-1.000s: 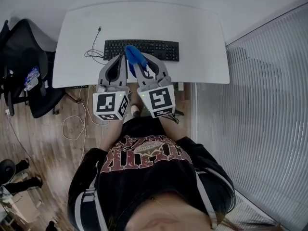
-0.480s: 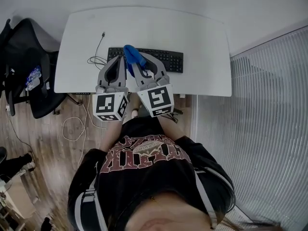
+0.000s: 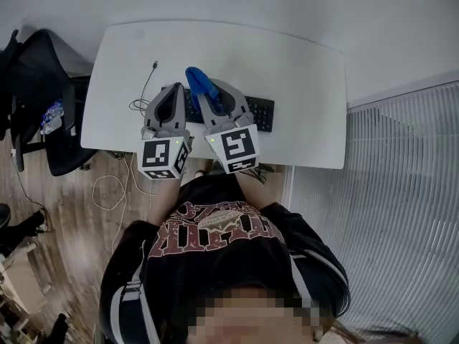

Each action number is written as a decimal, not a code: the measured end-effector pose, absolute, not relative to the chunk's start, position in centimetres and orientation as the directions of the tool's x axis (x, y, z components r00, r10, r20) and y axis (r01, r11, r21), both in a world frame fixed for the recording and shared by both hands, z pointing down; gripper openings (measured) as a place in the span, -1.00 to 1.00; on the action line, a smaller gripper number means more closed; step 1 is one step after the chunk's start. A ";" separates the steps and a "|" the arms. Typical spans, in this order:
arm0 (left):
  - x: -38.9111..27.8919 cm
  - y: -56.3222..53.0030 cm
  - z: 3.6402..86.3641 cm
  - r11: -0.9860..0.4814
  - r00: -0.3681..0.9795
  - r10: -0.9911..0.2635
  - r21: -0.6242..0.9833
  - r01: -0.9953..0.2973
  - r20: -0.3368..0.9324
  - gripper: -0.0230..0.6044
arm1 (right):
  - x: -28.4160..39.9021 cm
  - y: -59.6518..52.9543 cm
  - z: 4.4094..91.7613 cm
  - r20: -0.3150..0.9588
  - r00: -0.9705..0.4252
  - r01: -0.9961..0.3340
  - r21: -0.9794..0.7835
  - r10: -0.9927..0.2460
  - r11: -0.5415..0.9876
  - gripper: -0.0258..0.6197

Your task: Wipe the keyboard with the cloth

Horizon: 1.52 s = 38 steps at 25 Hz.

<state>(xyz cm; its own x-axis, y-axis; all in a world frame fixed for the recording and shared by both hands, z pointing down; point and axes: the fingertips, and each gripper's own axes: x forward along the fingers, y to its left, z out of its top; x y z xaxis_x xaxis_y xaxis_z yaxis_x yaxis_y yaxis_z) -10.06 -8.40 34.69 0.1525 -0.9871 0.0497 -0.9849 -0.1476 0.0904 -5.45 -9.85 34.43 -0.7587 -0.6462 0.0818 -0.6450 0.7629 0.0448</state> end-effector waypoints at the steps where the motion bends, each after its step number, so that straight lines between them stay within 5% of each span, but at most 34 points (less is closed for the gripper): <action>1: -10.1 -8.8 34.8 -0.142 0.147 -0.988 0.088 -0.986 0.053 -0.83 | -5.5 -10.2 34.6 0.084 -0.763 -0.640 0.043 -0.641 0.767 -0.72; 25: -14.5 -14.8 38.2 -0.353 0.368 -0.920 0.124 -0.927 0.133 -0.83 | -10.5 -15.0 37.6 0.200 -0.615 -0.773 0.039 -0.762 0.634 -0.72; 38: -20.6 -15.5 42.8 -0.348 0.367 -0.907 0.119 -0.930 0.208 -0.83 | -15.0 -15.7 41.5 0.284 -0.564 -0.804 0.027 -0.775 0.595 -0.72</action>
